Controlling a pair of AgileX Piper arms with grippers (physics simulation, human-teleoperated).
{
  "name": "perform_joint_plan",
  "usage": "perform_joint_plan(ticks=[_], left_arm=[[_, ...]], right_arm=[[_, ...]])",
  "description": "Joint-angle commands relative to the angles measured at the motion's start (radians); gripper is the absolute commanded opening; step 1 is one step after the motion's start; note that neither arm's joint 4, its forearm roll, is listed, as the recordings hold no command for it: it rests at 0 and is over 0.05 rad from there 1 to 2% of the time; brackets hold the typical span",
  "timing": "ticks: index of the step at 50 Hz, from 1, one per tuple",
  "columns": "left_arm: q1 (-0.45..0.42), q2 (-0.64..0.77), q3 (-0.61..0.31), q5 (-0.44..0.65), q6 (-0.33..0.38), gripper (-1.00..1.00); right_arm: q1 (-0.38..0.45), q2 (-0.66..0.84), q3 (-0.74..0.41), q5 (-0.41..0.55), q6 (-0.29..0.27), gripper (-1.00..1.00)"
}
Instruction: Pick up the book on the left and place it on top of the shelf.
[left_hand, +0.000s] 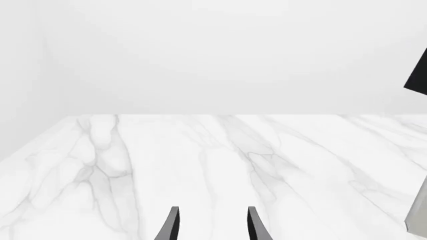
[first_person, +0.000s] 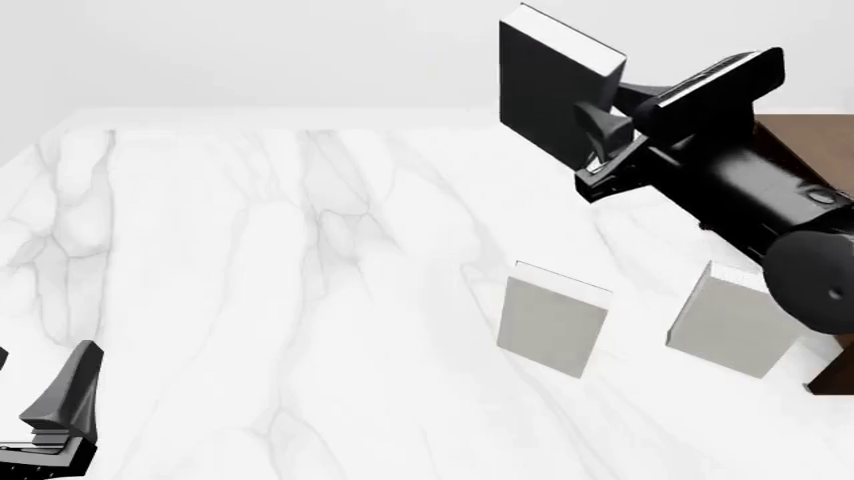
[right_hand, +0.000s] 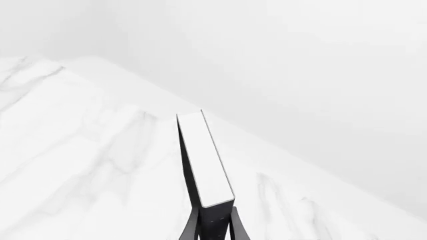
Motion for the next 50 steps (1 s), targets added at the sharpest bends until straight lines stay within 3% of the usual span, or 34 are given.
perform_joint_plan(ticks=[1, 50], left_arm=[[0.000, 0.000, 0.000, 0.000, 0.000, 1.00], [0.000, 0.000, 0.000, 0.000, 0.000, 1.00]], right_arm=[[-0.048, -0.096, 0.001, 0.045, -0.048, -1.00], [-0.240, -0.262, -0.008, 0.182, -0.203, -1.00]])
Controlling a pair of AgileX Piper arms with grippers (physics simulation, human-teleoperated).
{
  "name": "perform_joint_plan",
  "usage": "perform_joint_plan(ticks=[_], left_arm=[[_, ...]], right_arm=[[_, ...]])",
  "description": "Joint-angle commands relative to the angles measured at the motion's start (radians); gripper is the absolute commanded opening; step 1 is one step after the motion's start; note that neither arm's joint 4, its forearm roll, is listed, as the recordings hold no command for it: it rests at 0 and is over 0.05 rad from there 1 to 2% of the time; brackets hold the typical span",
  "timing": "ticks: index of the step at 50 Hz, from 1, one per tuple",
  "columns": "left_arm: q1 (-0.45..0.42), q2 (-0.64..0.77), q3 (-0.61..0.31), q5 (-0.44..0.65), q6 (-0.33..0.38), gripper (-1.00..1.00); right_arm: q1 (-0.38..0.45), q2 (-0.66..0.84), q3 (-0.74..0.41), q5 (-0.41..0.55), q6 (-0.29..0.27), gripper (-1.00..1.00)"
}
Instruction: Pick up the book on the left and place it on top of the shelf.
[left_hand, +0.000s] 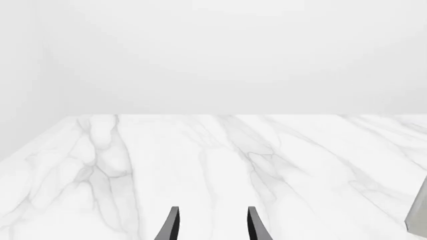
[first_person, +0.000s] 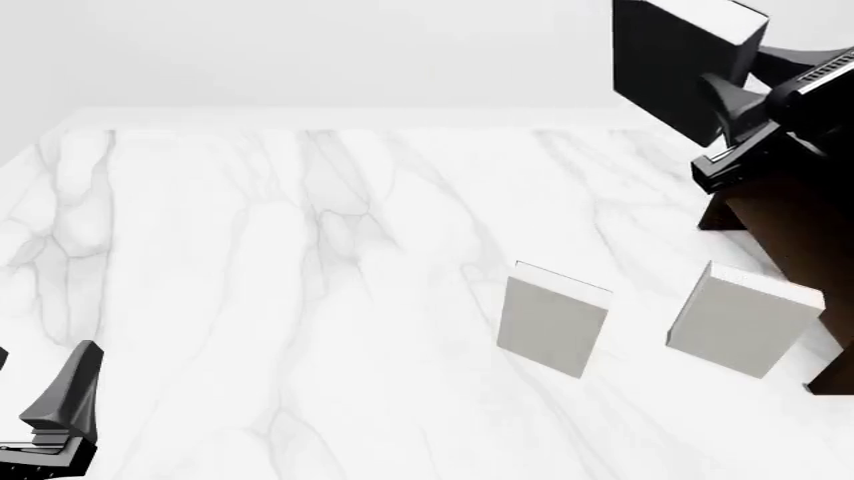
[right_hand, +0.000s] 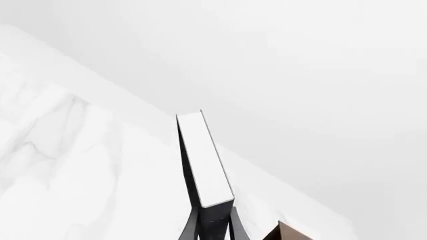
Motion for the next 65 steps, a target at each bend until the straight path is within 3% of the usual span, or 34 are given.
perform_joint_plan(ticks=[1, 65], left_arm=[[0.000, 0.000, 0.000, 0.000, 0.000, 1.00], [0.000, 0.000, 0.000, 0.000, 0.000, 1.00]], right_arm=[[-0.055, -0.028, -0.027, 0.026, -0.028, -1.00], [-0.261, -0.203, 0.003, 0.152, -0.136, -1.00]])
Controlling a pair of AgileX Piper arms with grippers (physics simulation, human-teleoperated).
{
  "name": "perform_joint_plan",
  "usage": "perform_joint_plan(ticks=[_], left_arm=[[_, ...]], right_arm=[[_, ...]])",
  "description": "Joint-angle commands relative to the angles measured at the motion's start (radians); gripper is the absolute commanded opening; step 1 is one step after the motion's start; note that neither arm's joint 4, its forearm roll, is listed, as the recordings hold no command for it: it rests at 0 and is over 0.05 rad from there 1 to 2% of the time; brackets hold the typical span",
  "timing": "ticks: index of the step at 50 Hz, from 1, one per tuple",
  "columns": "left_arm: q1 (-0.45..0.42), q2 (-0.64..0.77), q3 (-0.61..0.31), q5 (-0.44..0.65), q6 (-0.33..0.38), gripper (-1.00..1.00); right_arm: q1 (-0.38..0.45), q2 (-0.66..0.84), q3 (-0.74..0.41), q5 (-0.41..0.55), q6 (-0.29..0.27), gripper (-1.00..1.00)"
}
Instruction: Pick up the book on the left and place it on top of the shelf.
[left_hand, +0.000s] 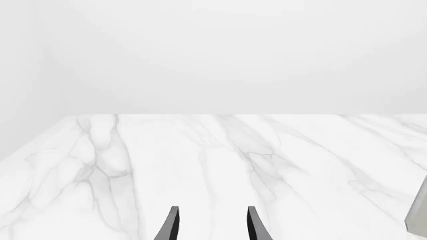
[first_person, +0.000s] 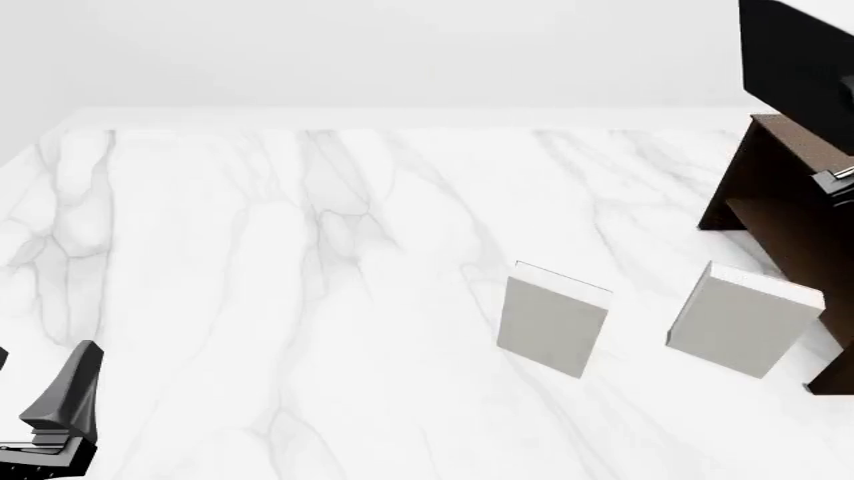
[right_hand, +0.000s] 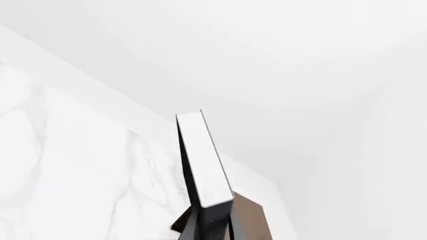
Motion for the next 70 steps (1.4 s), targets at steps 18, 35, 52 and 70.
perform_joint_plan(ticks=[18, 35, 52, 70], left_arm=[[0.000, 0.000, 0.000, 0.000, 0.000, 1.00], [0.000, 0.000, 0.000, 0.000, 0.000, 1.00], [0.000, 0.000, 0.000, 0.000, 0.000, 1.00], [0.000, 0.000, 0.000, 0.000, 0.000, 1.00]], right_arm=[[-0.110, -0.034, -0.048, 0.039, -0.036, -1.00], [-0.173, -0.017, -0.068, 0.042, -0.075, -1.00], [-0.225, -0.004, -0.061, 0.039, -0.103, -1.00], [-0.296, 0.007, -0.014, -0.004, -0.132, -1.00]])
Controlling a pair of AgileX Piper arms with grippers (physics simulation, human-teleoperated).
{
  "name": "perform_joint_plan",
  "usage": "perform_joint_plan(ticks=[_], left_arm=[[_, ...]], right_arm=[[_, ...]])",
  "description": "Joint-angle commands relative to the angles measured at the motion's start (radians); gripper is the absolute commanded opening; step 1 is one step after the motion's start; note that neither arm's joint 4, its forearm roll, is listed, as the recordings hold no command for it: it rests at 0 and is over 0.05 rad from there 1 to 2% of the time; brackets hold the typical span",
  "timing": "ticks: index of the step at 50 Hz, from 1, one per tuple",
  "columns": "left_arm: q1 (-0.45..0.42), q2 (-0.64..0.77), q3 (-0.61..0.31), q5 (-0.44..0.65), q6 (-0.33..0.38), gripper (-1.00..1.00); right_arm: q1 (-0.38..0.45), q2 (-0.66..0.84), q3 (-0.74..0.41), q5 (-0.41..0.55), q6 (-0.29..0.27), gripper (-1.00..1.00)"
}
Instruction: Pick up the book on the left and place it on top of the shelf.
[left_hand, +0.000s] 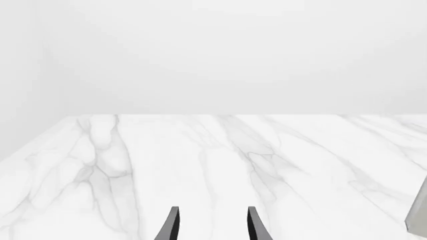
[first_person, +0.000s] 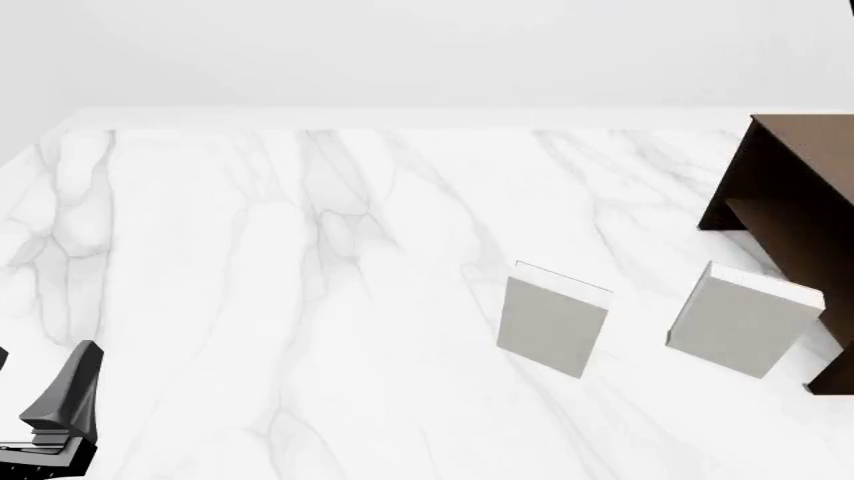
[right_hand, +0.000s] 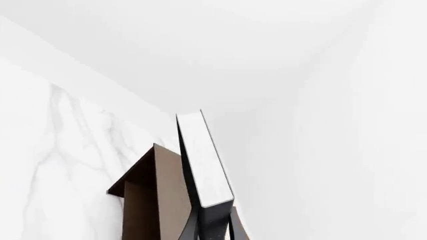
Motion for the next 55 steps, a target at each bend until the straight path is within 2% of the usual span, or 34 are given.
perform_joint_plan(ticks=[1, 15, 31, 55], left_arm=[[0.000, 0.000, 0.000, 0.000, 0.000, 1.00], [0.000, 0.000, 0.000, 0.000, 0.000, 1.00], [0.000, 0.000, 0.000, 0.000, 0.000, 1.00], [0.000, 0.000, 0.000, 0.000, 0.000, 1.00]], right_arm=[[-0.041, -0.003, 0.016, -0.032, 0.014, -1.00], [-0.089, -0.003, 0.020, -0.043, -0.031, -1.00], [-0.152, 0.038, 0.032, -0.119, -0.100, -1.00], [-0.212, 0.111, 0.060, -0.192, -0.139, -1.00]])
